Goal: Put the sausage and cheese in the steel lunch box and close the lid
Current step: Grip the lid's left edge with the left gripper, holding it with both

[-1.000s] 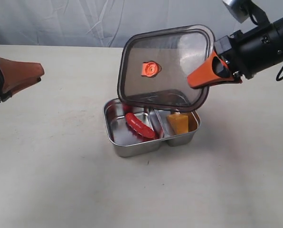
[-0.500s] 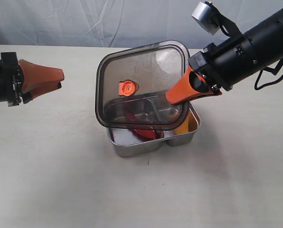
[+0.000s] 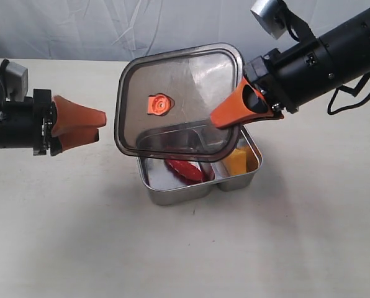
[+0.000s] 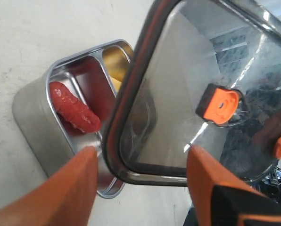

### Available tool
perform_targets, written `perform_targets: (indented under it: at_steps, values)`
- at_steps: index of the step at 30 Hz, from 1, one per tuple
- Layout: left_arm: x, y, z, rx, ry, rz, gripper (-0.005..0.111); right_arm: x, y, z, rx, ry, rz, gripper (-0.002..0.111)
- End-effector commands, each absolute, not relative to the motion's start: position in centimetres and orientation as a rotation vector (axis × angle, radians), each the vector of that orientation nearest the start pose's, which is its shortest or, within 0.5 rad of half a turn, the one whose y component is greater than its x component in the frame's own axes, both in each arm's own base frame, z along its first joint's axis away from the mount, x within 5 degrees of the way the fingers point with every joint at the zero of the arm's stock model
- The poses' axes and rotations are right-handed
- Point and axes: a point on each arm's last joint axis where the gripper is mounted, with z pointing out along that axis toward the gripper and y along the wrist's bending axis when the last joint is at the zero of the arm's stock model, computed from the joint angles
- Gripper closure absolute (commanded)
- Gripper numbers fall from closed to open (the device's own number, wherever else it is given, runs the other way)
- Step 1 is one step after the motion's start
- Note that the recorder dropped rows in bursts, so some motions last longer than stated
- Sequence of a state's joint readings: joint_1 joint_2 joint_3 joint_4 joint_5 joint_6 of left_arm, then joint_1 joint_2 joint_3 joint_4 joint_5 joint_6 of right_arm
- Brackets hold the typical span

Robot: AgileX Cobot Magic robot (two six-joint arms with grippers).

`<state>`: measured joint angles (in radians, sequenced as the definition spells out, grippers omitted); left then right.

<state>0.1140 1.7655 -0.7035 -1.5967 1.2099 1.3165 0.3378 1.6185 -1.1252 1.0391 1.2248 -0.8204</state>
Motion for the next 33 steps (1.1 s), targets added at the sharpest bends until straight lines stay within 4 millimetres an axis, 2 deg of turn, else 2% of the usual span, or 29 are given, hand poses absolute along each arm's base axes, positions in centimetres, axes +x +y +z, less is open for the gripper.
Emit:
perform_targets:
  at_steps: [1, 8, 11, 15, 20, 23, 24, 25, 26, 27, 32, 33]
  values:
    - [28.7, -5.5, 16.6, -0.008, 2.181, -1.584, 0.053, 25.9, 17.2, 27.8, -0.941, 2.416, 1.393, 0.109]
    - [29.2, -5.4, 16.2, -0.066, 2.143, -1.586, 0.053, 25.8, 17.4, 28.2, -0.925, 2.396, 1.424, 0.109]
    - [29.3, -5.4, 16.3, -0.083, 2.130, -1.587, 0.053, 25.1, 18.4, 28.3, -0.972, 2.386, 1.442, 0.109]
    - [29.2, -6.4, 16.3, -0.045, 2.139, -1.607, 0.053, 24.1, 19.7, 28.2, -1.061, 2.369, 1.452, 0.109]
    - [29.1, -8.3, 16.6, 0.045, 2.161, -1.640, 0.055, 24.0, 19.7, 28.0, -1.081, 2.398, 1.421, 0.109]
    - [28.9, -9.0, 16.7, 0.077, 2.169, -1.652, 0.066, 24.0, 19.5, 27.8, -1.094, 2.418, 1.390, 0.109]
    - [28.9, -9.1, 16.7, 0.081, 2.170, -1.654, 0.081, 24.0, 19.3, 27.6, -1.118, 2.429, 1.361, 0.109]
    - [28.8, -9.1, 16.7, 0.083, 2.168, -1.653, 0.088, 24.0, 19.1, 27.5, -1.131, 2.439, 1.336, 0.109]
    - [28.8, -9.1, 16.9, 0.094, 2.166, -1.650, 0.103, 24.4, 18.4, 27.2, -1.133, 2.468, 1.285, 0.109]
    - [28.7, -9.1, 17.0, 0.103, 2.167, -1.648, 0.107, 24.6, 18.0, 27.1, -1.115, 2.491, 1.266, 0.109]
    - [28.5, -9.2, 18.7, 0.137, 2.118, -1.630, 0.106, 26.8, 14.5, 27.1, -0.812, 2.589, 1.256, 0.109]
    - [28.4, -9.4, 19.0, 0.142, 2.106, -1.634, 0.106, 27.6, 13.8, 27.0, -0.710, 2.597, 1.222, 0.109]
